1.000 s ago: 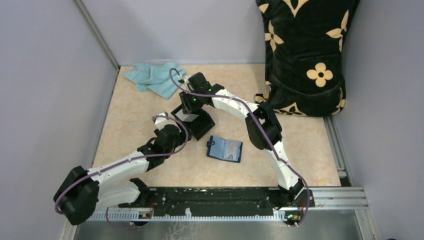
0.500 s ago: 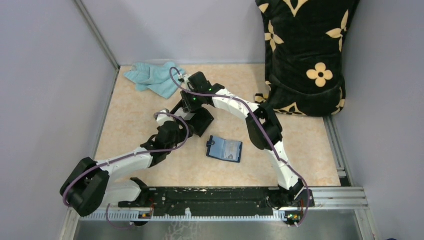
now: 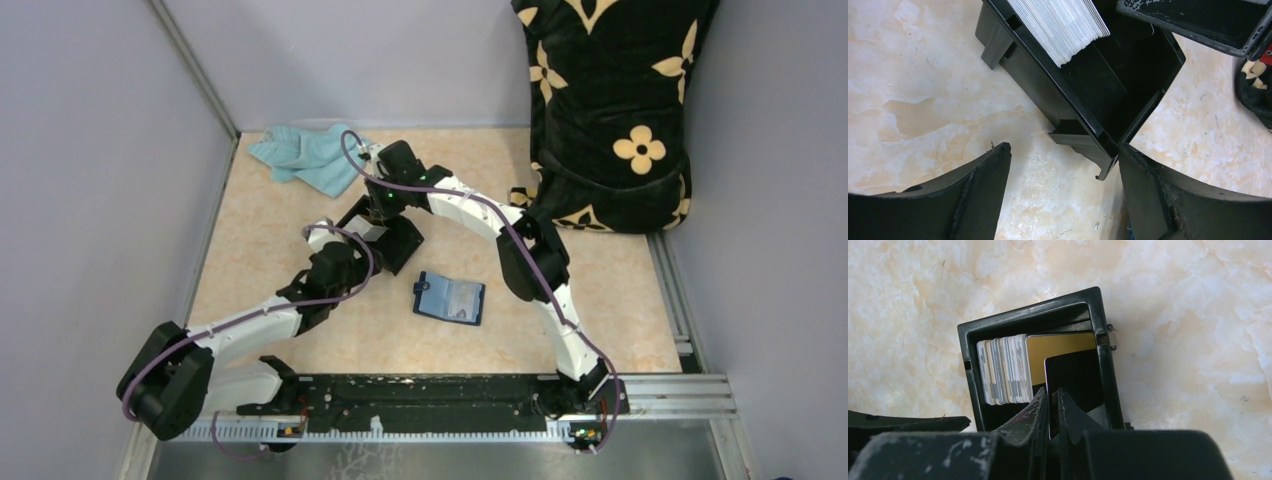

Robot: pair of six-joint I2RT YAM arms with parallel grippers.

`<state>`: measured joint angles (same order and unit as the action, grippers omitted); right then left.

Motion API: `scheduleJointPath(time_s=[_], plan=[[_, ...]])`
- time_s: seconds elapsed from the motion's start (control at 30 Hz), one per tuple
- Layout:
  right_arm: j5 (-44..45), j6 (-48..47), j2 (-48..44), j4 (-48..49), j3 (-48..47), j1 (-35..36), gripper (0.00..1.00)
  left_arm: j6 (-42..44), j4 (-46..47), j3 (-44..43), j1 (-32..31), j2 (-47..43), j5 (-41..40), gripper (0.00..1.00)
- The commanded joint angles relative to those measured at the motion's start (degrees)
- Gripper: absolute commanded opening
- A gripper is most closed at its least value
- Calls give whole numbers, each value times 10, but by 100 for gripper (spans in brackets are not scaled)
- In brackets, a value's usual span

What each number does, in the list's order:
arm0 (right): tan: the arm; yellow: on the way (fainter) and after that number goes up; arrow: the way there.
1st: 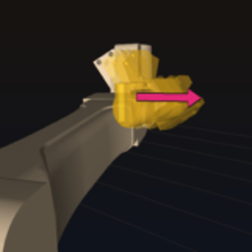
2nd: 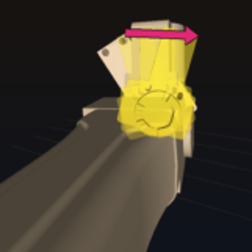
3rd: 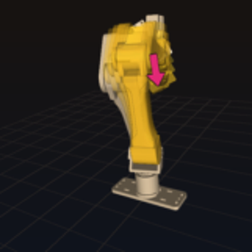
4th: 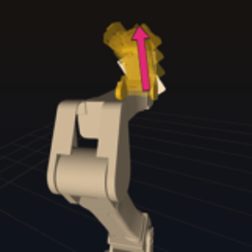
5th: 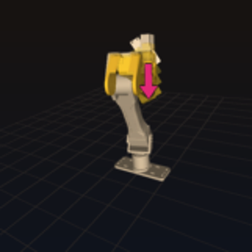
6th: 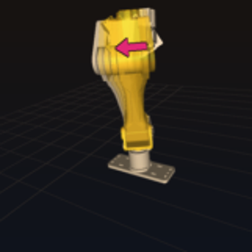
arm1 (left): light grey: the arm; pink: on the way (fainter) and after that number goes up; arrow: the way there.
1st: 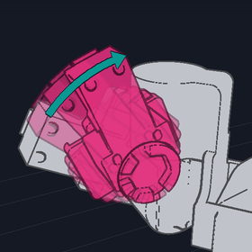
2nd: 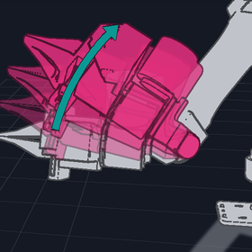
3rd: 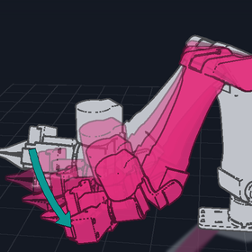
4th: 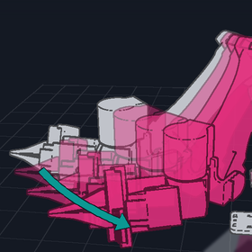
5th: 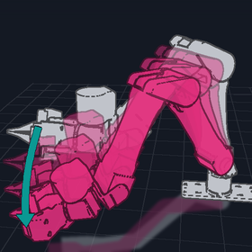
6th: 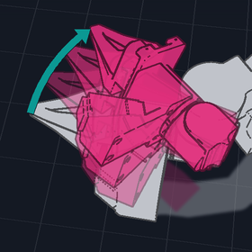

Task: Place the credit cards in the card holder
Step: Pick up the credit card from the storage box.

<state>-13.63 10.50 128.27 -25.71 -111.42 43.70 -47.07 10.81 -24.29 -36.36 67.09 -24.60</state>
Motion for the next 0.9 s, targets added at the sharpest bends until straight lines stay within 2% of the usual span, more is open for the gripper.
scheduleJointPath(time_s=[0.0, 0.2, 0.4, 0.7, 0.87], plan=[[12, -5, -45, 4, 2, 9, 0, 4, -25, 5, 6, -12, -17, 84], [63, -15, -67, 20, 26, 11, 0, 2, -45, -8, 6, -27, -18, 85], [111, -23, -107, 30, 50, 15, 0, 44, -56, -29, 5, -37, -31, 86], [96, -3, -193, 33, 91, 15, 0, 122, -69, -66, 6, -86, -9, 91], [81, 14, -267, 32, 162, 15, 0, 150, -63, -69, 6, -123, 46, 93]])
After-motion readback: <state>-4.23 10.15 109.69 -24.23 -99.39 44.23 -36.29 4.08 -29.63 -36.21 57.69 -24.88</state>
